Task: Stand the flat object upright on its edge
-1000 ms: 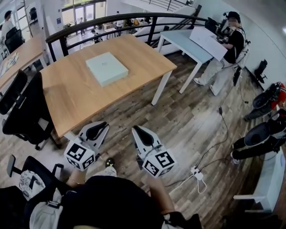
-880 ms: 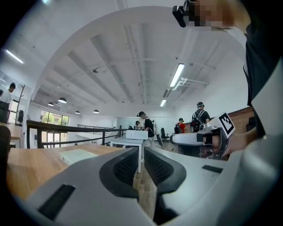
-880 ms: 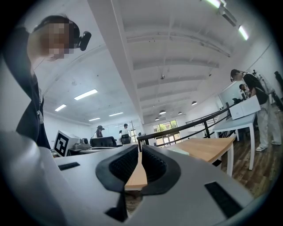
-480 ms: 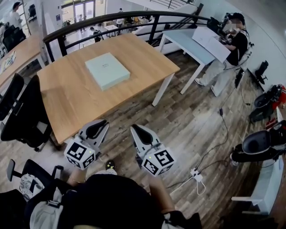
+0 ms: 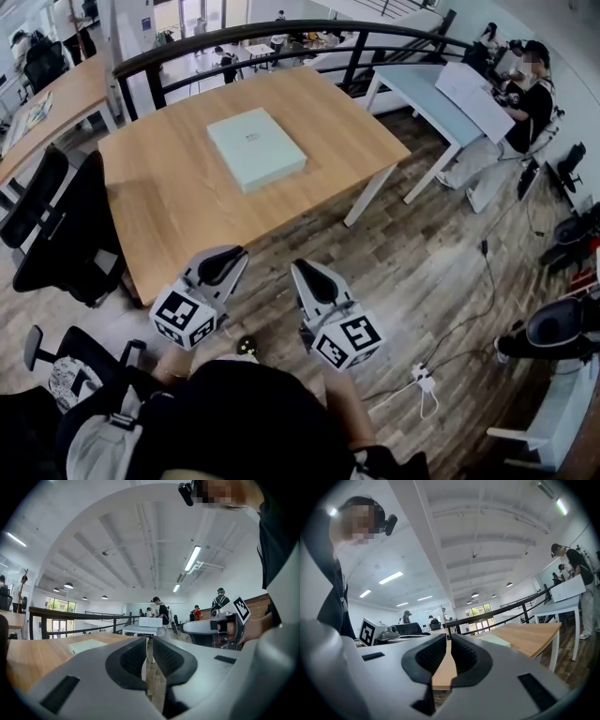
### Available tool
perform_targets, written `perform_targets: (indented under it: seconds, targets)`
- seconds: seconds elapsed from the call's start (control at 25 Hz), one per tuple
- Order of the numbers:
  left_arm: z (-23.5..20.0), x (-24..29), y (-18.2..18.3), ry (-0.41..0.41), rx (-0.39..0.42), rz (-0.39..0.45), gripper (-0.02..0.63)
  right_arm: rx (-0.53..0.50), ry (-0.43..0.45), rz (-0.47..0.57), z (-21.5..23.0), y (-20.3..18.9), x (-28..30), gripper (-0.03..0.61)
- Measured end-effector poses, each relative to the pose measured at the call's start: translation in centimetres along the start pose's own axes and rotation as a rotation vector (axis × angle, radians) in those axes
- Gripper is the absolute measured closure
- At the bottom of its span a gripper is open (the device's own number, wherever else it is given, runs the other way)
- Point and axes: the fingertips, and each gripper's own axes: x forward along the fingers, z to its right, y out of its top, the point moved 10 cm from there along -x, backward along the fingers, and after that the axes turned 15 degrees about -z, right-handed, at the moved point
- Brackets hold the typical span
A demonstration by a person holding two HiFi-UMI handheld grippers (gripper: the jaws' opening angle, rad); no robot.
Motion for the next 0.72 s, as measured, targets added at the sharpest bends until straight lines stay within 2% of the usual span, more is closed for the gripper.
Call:
perform_targets:
  seconds: [0.48,0.72]
  targets:
    - [-7.2,-0.3,-0.5,0.025,-0.023,0.015,0.563,-0.01,0.031,-0.025,0.0,1.5,7.3,0.543]
    - [-8.9,-0.3,-0.8,0.013,-0.023,0.012,0.563,0.014,-0.013,-0.009,0.0,1.7,8.4,0.543]
